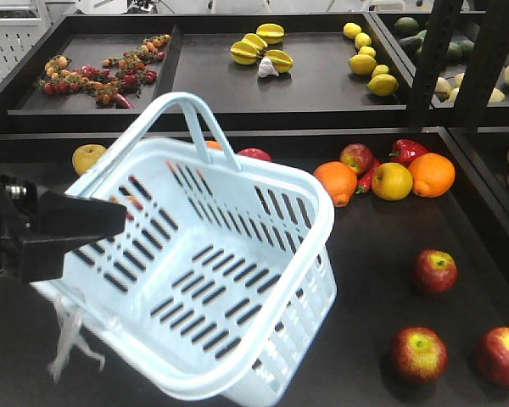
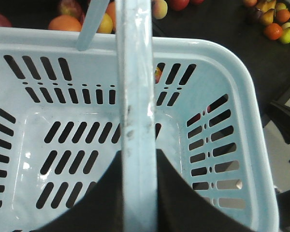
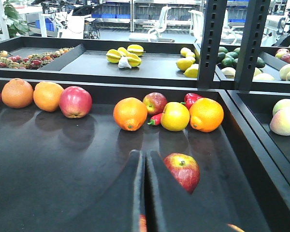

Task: Pick three apples into basket with both arms
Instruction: 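Lower the light-blue basket onto the table with the left gripper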

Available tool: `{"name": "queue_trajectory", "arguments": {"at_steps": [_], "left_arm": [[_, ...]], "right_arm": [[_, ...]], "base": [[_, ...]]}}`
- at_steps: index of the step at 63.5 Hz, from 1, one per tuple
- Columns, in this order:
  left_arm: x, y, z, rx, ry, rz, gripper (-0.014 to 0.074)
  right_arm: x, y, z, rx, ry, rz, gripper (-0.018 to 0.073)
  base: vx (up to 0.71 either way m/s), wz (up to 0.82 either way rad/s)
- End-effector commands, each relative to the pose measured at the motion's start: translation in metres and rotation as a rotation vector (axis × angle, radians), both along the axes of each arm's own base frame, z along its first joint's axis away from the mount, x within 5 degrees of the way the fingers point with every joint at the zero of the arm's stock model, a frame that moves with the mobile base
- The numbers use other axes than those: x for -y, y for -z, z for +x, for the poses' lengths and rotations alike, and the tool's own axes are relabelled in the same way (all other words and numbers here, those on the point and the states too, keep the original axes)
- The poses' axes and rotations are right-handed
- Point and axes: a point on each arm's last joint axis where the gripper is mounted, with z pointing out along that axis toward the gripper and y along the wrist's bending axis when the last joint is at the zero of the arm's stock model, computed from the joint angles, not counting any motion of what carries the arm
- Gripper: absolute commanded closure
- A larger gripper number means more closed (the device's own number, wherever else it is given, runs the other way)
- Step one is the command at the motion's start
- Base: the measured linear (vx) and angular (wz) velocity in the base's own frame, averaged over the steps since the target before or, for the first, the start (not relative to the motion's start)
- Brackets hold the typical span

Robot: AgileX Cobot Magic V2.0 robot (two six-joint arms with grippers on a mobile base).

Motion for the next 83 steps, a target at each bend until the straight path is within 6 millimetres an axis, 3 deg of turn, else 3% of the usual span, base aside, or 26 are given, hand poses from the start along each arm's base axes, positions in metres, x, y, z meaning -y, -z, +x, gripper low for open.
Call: {"name": "queue_trajectory", "arguments": {"at_steps": [1, 22, 39, 59, 72, 83], "left_arm": [[0.002, -0.017, 0.01, 0.177, -0.012, -0.031, 0.0603], [0.035, 0.026, 0.074, 0.195, 0.158, 0.143, 0.0603], [0.069, 0.02, 0.13, 0.203, 0.363, 0.205, 0.0603], [0.102, 0.051, 0.188, 0.13, 0.584, 0.264, 0.0603], [0.106, 0.066, 0.21, 0.137, 0.588, 0.349, 0.0603], [0.107, 0.069, 0.213, 0.138, 0.579, 0.349, 0.0591]], "right_arm": [[0.0, -0.002, 0.0, 0.067, -0.001, -0.012, 0.0561], [0.0, -0.002, 0.0, 0.067, -0.001, -0.012, 0.0561], [0.0, -0.002, 0.0, 0.067, -0.001, -0.012, 0.0561], [0.0, -0.002, 0.0, 0.067, -0.001, -0.012, 0.0561], [0.0, -0.002, 0.0, 0.067, -0.001, -0.012, 0.0561], [0.0, -0.002, 0.0, 0.067, -0.001, -0.012, 0.0561]], "base": [[0.0, 0.0], [0.0, 0.0], [0.0, 0.0], [0.0, 0.0], [0.0, 0.0], [0.0, 0.0]]}}
